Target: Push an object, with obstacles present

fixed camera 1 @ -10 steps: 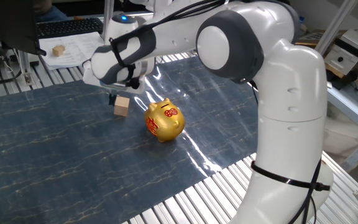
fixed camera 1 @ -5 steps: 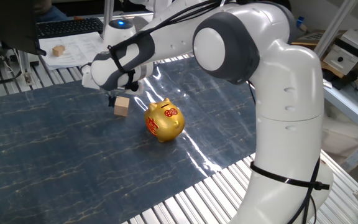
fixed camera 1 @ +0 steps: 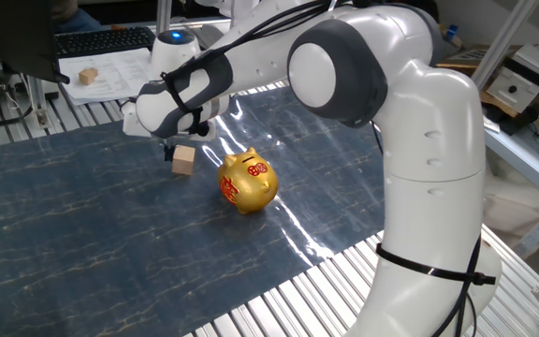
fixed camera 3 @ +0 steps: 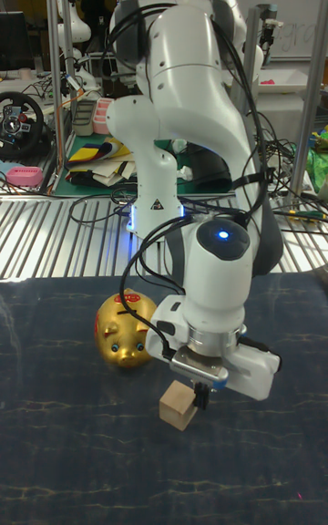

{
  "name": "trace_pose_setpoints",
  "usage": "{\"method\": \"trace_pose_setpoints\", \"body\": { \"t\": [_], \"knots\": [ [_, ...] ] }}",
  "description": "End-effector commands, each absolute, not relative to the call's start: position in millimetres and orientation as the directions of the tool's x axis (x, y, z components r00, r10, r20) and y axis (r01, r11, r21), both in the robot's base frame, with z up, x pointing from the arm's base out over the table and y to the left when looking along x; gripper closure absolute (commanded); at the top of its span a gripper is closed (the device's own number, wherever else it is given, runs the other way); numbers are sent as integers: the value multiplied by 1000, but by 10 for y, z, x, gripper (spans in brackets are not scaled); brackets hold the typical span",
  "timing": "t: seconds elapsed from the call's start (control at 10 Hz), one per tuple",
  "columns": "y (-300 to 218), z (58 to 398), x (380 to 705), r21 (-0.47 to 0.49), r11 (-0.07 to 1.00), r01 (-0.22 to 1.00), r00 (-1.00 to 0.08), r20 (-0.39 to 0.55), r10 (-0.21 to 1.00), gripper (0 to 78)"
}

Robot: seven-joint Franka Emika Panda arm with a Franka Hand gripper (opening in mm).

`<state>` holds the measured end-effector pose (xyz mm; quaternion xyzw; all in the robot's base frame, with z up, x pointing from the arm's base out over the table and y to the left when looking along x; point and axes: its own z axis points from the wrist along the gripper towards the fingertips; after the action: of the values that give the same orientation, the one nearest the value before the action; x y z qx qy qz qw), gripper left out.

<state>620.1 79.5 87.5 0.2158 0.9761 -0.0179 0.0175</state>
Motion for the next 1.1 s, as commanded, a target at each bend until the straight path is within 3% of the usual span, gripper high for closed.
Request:
{"method": "trace_pose_setpoints", "body": {
  "t": [0.1,1.1],
  "knots": [
    [760,853,6216,-47,946,321,-947,-27,320,776],
    [724,777,6123,-52,977,206,-978,5,206,776]
  ]
}}
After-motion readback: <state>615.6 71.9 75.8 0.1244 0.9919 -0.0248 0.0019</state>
